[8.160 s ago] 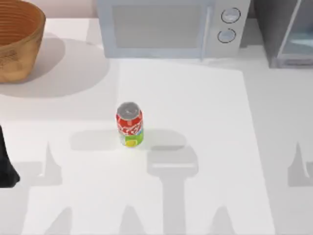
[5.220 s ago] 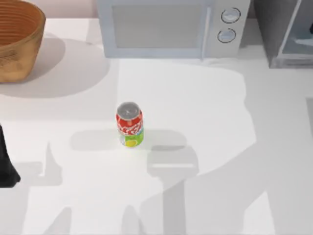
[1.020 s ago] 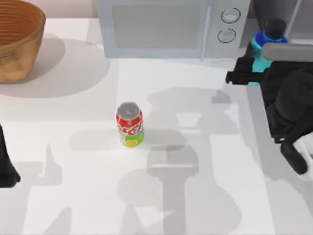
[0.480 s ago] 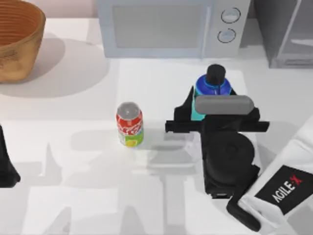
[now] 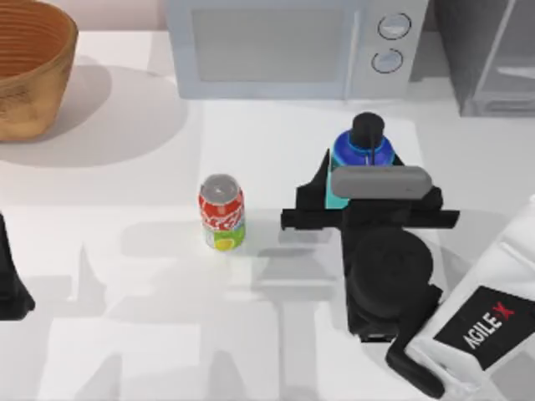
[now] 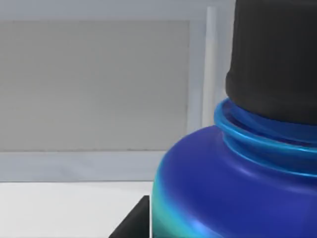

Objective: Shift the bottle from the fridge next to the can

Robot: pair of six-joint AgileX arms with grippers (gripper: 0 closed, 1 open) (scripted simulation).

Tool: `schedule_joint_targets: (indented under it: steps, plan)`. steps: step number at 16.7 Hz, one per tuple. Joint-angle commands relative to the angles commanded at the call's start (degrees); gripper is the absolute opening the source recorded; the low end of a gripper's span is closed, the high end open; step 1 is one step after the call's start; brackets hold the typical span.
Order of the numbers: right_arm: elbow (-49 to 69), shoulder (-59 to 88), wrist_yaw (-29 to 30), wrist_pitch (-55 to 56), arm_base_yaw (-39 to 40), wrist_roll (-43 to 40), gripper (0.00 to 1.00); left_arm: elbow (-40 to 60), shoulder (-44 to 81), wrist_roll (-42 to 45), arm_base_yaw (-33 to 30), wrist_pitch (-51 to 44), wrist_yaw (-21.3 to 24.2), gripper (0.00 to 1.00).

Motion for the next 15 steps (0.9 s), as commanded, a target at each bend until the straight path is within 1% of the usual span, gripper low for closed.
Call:
schedule_joint_targets:
  steps: [3,15]
  plan:
    - [0.0,0.0,0.0,0.0,0.0,0.0,0.0,0.0,0.0,0.0,0.0,0.0,0.0,1.0]
    - [0.0,0.0,0.0,0.0,0.0,0.0,0.9,0.0,0.0,0.0,0.0,0.0,0.0,1.0]
